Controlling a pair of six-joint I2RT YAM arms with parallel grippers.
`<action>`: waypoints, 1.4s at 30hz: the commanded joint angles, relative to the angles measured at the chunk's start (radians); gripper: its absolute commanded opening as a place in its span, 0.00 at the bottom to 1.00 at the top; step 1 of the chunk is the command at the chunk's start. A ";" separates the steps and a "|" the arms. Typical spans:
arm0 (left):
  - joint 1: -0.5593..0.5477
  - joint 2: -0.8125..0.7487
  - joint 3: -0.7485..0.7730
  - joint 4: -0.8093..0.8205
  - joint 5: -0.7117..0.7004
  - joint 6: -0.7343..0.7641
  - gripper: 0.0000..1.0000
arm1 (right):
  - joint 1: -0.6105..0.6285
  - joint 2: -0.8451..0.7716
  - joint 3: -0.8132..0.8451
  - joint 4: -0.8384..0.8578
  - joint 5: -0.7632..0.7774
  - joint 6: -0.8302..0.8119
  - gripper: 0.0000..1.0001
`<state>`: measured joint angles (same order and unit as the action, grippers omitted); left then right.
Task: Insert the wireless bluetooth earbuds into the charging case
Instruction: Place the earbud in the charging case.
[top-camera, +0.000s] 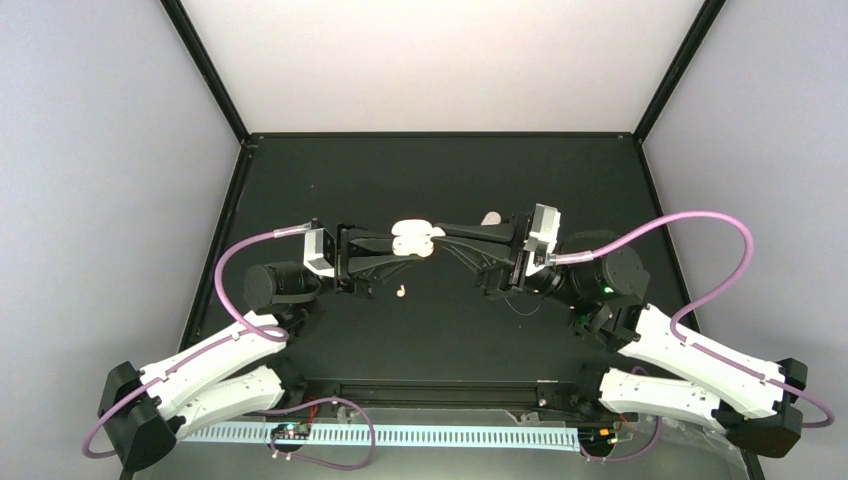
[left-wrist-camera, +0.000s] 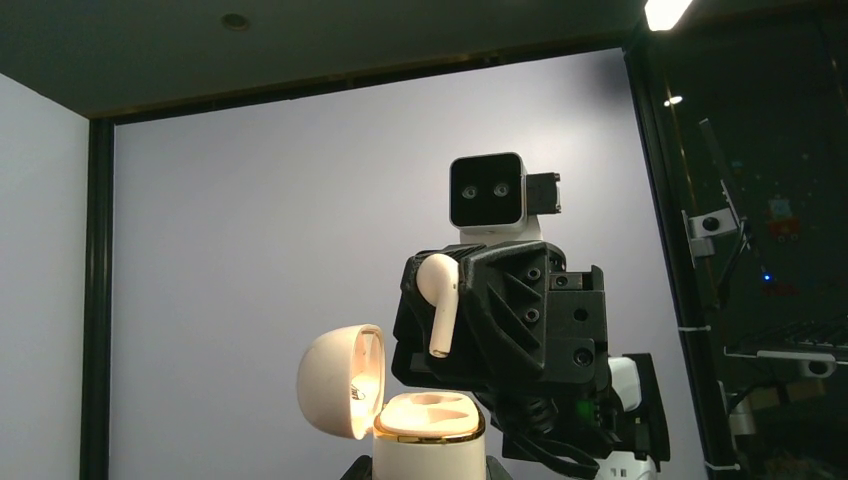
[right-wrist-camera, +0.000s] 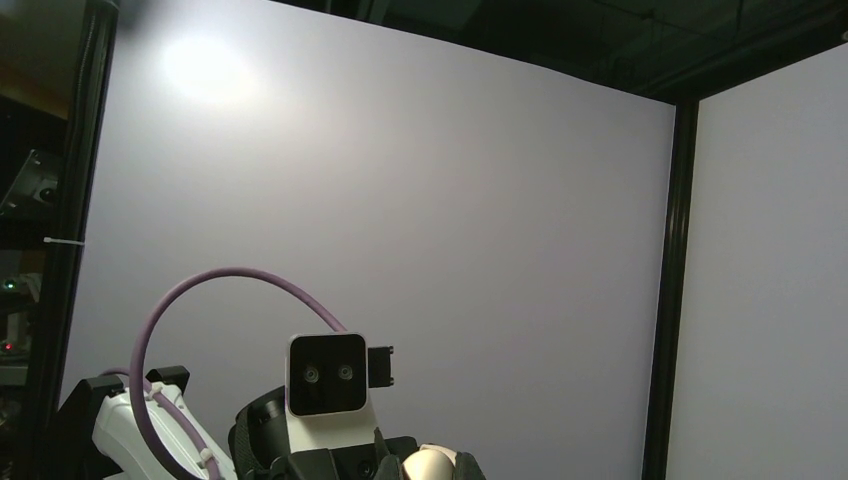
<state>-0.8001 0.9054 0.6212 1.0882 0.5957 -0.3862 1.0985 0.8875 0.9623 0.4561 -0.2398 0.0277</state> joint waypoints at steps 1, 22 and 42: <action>-0.005 0.000 0.007 0.013 0.022 -0.005 0.01 | 0.008 0.000 -0.005 0.028 -0.003 -0.011 0.01; -0.007 -0.014 0.011 -0.009 0.040 0.009 0.02 | 0.007 -0.010 0.007 -0.057 0.016 -0.042 0.01; -0.007 -0.026 0.009 -0.004 0.030 0.007 0.02 | 0.008 -0.018 0.002 -0.087 0.033 -0.054 0.01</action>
<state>-0.8009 0.9012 0.6212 1.0481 0.6186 -0.3859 1.0988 0.8822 0.9623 0.3729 -0.2218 -0.0063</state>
